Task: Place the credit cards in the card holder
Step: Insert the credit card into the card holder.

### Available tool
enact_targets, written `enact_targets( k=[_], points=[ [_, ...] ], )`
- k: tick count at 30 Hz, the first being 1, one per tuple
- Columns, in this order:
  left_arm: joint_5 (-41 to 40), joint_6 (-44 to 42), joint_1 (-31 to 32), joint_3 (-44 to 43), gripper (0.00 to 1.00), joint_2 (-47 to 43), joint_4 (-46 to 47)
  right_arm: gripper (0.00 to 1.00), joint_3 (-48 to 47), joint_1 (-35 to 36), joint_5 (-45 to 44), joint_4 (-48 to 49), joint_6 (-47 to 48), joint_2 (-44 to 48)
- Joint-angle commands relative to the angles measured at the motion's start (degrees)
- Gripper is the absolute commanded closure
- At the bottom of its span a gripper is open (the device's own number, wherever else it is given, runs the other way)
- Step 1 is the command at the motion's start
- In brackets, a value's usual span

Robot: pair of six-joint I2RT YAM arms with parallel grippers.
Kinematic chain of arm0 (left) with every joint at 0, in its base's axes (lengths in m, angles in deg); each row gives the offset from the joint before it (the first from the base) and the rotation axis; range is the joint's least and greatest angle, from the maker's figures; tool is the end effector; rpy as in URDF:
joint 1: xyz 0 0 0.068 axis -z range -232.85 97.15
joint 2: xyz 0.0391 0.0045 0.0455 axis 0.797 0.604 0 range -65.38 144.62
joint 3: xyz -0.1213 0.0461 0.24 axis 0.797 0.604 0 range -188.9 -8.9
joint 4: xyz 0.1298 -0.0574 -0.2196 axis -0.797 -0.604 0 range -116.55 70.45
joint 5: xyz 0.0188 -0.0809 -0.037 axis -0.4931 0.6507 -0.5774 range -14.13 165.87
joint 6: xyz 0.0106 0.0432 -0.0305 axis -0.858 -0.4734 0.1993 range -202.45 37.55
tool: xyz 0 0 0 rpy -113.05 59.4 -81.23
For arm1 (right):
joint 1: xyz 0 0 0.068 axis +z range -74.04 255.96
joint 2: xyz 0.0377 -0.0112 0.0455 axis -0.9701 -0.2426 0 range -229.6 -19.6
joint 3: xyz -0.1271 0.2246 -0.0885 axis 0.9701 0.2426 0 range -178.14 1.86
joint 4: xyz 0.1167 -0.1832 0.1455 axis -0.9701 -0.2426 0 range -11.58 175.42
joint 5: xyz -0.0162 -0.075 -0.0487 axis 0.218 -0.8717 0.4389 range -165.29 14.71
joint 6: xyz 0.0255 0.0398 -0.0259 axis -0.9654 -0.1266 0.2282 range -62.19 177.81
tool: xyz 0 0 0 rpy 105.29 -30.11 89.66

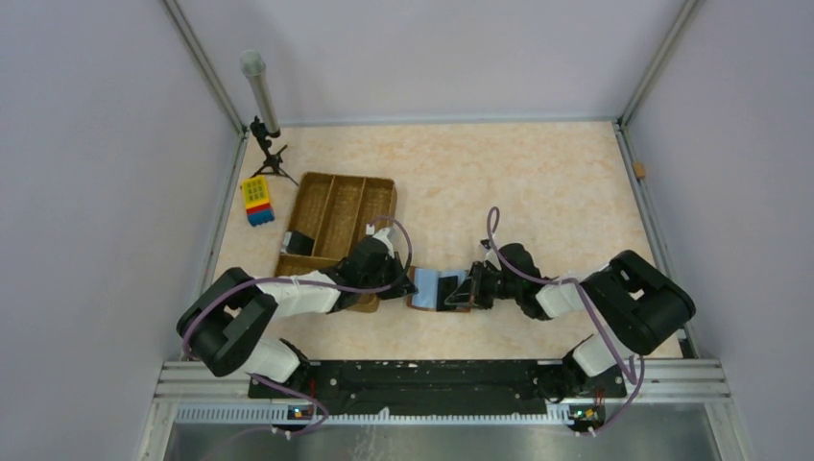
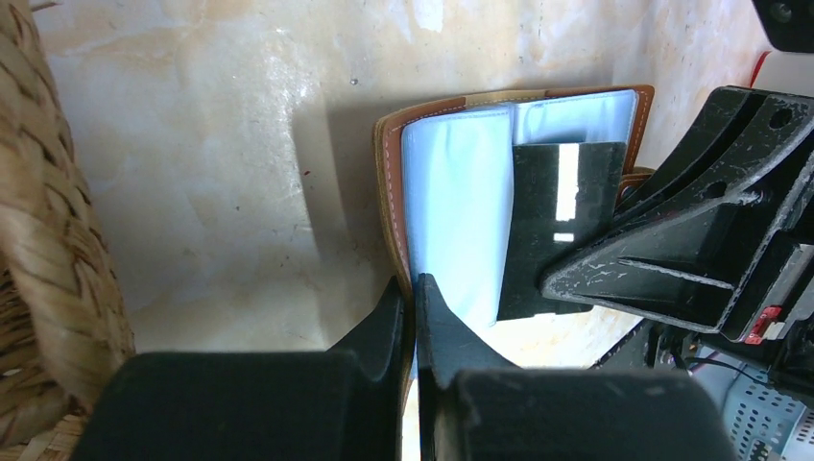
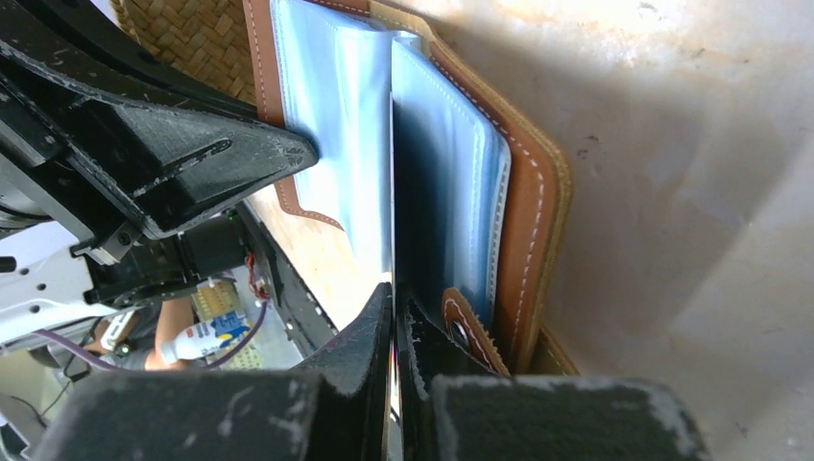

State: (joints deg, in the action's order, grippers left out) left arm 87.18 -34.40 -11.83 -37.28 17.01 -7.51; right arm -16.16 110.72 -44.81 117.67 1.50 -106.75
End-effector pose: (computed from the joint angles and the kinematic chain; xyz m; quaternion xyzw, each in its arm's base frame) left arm 0.1905 -0.1750 0.1394 -0.0158 0.9098 -0.3482 0.2256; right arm 0.1820 0.1481 0.1068 0.0459 0.8698 0.4726 0.1343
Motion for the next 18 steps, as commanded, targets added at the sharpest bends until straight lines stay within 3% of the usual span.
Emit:
enact_targets(
  k=[1, 8, 18],
  points=[
    [-0.6, -1.0, -0.1, -0.4, 1.0, 0.9, -1.2, 1.0, 0.5, -0.3, 2.0, 6.1, -2.4, -2.5],
    [-0.9, -1.0, -0.5, -0.2, 1.0, 0.6, -1.9, 1.0, 2.4, -0.2, 3.7, 12.8, -4.0, -2.7],
    [-1.1, -1.3, -1.0, -0.2, 1.0, 0.0, -2.7, 1.0, 2.7, -0.3, 3.0, 11.2, -3.4, -0.3]
  ],
)
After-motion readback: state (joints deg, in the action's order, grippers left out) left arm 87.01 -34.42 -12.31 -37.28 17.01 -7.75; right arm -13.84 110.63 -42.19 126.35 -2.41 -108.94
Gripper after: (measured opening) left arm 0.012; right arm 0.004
